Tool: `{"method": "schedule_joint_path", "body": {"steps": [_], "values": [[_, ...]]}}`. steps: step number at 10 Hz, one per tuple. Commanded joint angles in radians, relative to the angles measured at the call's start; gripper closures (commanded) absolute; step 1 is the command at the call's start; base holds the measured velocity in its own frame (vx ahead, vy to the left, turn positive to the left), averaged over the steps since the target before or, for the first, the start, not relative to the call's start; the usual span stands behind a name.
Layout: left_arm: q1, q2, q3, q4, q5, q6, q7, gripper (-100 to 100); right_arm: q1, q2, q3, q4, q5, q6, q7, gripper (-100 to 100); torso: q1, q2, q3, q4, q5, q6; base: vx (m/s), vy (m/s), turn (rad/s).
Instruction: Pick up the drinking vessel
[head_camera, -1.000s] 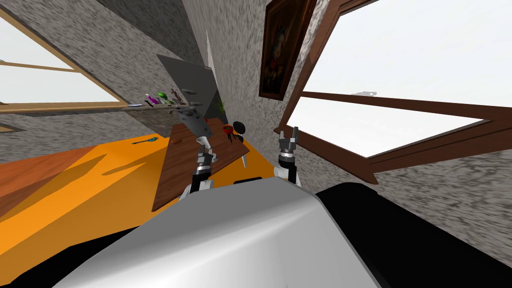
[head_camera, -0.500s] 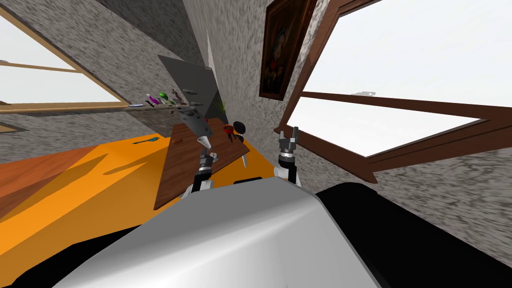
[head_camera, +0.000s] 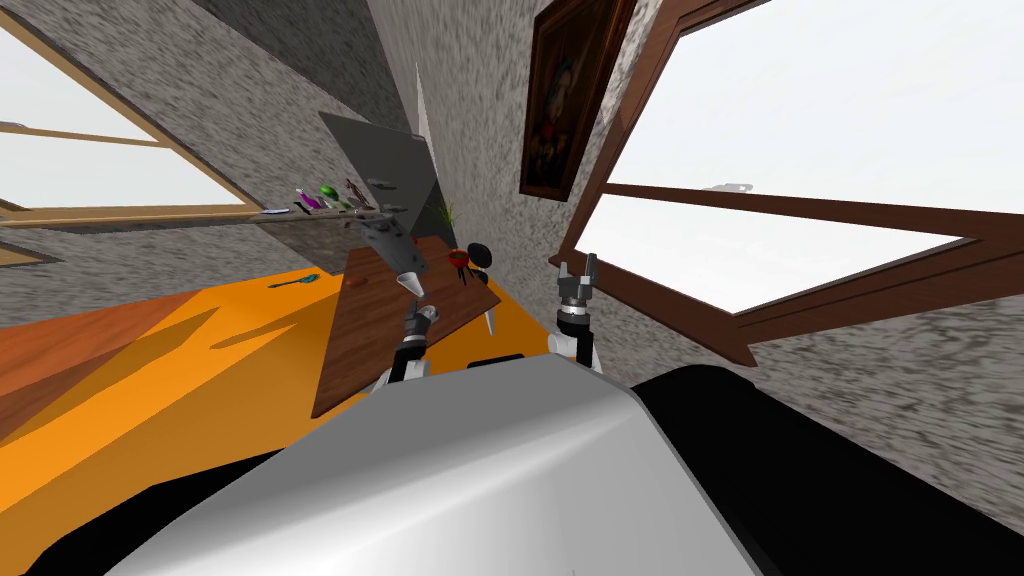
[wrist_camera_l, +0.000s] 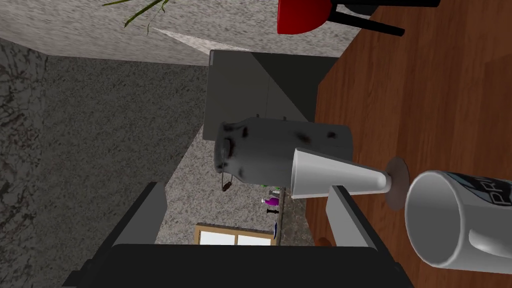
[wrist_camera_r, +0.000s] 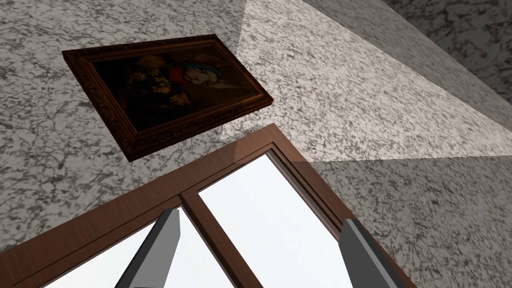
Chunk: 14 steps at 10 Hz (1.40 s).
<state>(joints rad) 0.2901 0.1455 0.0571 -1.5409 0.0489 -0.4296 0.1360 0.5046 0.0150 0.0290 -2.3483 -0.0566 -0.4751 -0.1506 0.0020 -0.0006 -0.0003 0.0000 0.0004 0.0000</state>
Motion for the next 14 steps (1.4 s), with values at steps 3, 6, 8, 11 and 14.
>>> {"method": "schedule_joint_path", "body": {"steps": [3, 6, 8, 11, 14], "values": [[-0.023, -0.005, 0.006, 0.1, 0.023, 0.04, 0.021, -100, 0.0, 0.0, 0.0, 0.0, 0.0, 0.0, 0.0, 0, 0.001, 0.0, 0.0, 0.0, 0.0, 0.0, 0.006, 0.039, 0.007], [-0.051, -0.012, 0.01, 0.174, 0.041, 0.064, 0.035, -100, 0.0, 0.0, 0.0, 0.0, 0.0, 0.0, 0.0, 0, 0.0, 0.0, 0.0, 0.0, 0.0, 0.0, 0.01, 0.025, 0.007], [-0.077, -0.022, 0.012, 0.236, 0.058, 0.088, 0.047, -100, 0.0, 0.0, 0.0, 0.0, 0.0, 0.0, 0.0, 0, 0.0, -0.001, 0.0, 0.0, 0.0, 0.0, 0.02, 0.046, 0.014], [-0.102, -0.033, 0.013, 0.301, 0.074, 0.109, 0.059, -100, 0.0, 0.0, 0.0, 0.0, 0.0, 0.0, 0.0, 0, 0.001, -0.001, -0.001, 0.0, 0.0, 0.0, 0.023, 0.046, 0.007], [-0.136, -0.054, 0.013, 0.375, 0.095, 0.137, 0.073, -100, 0.0, 0.0, 0.0, 0.0, 0.0, 0.0, 0.0, 0, 0.001, -0.002, -0.001, 0.0, 0.0, 0.0, 0.038, 0.049, 0.014]]}}
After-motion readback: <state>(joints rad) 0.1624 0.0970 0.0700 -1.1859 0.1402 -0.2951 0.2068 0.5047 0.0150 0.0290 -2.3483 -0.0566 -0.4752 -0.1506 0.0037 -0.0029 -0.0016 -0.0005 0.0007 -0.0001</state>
